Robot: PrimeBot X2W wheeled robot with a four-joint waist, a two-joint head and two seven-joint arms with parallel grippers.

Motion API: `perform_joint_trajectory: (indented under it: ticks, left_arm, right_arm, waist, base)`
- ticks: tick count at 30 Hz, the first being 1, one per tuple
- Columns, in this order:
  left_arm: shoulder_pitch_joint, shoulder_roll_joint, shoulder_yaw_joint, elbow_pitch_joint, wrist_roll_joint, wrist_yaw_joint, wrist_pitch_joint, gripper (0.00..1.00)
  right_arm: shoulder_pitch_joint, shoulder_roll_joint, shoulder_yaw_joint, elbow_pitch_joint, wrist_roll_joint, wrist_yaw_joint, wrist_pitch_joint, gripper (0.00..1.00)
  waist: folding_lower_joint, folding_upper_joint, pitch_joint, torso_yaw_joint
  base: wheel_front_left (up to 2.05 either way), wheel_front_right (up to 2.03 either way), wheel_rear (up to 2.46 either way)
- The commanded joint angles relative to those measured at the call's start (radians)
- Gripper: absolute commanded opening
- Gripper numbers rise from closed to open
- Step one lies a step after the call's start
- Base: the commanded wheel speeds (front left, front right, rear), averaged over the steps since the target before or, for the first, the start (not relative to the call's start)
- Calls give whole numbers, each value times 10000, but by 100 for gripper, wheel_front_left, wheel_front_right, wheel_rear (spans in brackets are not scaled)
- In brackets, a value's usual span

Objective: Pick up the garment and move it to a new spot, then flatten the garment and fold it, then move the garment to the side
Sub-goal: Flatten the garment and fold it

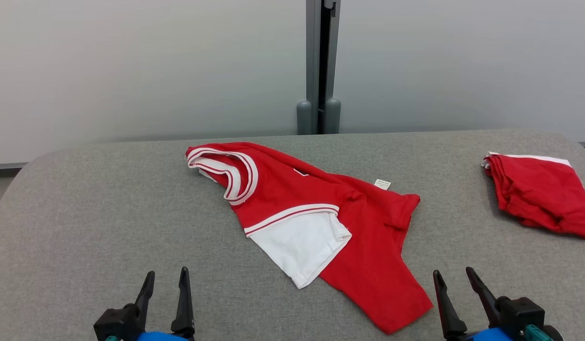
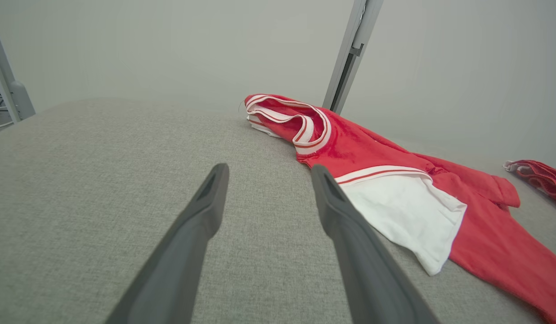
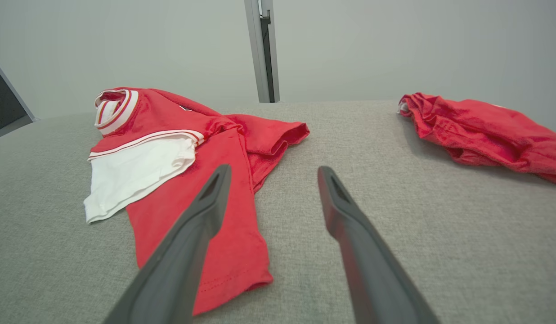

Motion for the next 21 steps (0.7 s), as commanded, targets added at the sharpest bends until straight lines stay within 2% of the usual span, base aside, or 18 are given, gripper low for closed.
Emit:
perform_joint_trajectory:
  ticks: [1, 21]
  left_arm:
    - [68, 2, 9, 39, 59, -31, -45, 100]
    - [-223, -187, -43, 287, 281, -239, -46, 100]
  right_arm:
    - [-79, -17, 3, 29, 79, 1, -54, 100]
    - [-177, -18, -1, 127, 13, 1, -55, 100]
  waist:
    - [0, 0, 7, 1]
    - [0, 0, 129, -62]
  base:
    - [0, 0, 0]
    - [0, 0, 0]
